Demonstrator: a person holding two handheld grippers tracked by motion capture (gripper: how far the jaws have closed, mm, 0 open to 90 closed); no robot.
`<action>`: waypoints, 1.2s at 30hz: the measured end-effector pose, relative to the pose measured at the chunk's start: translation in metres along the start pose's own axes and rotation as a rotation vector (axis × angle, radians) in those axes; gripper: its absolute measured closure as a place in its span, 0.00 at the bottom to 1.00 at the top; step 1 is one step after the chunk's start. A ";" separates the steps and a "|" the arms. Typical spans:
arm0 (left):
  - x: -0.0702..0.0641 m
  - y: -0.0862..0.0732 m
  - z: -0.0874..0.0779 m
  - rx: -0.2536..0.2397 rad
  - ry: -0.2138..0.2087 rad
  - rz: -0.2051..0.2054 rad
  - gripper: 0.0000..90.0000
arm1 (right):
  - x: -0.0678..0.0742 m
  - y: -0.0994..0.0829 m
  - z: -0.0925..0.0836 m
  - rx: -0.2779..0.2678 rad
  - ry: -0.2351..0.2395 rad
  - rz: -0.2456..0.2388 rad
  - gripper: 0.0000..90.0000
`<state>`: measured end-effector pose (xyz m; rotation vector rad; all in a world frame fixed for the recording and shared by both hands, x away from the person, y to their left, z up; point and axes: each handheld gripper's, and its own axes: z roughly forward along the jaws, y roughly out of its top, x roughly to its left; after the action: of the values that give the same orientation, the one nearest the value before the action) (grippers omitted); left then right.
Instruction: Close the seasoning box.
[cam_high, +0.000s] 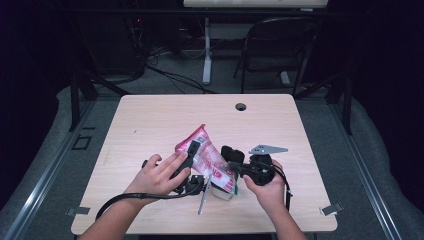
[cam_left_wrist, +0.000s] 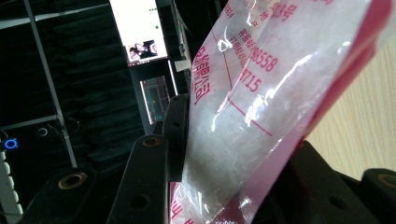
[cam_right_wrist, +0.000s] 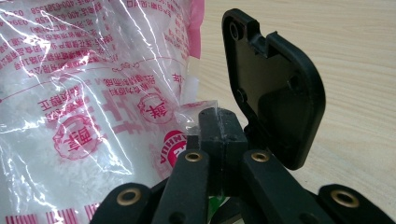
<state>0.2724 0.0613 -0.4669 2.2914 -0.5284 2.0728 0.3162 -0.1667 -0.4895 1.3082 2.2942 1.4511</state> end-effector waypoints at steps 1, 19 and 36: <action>0.000 0.000 0.000 0.003 -0.011 0.001 0.76 | 0.000 0.000 0.000 0.001 -0.001 0.000 1.00; 0.002 0.004 0.000 -0.010 -0.011 0.006 0.75 | -0.001 -0.002 -0.002 0.000 -0.009 0.004 1.00; 0.001 0.006 -0.001 -0.022 -0.012 0.010 0.77 | -0.004 -0.004 -0.003 -0.002 -0.010 0.009 1.00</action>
<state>0.2702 0.0561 -0.4674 2.2954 -0.5610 2.0482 0.3143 -0.1725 -0.4923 1.3245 2.2833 1.4456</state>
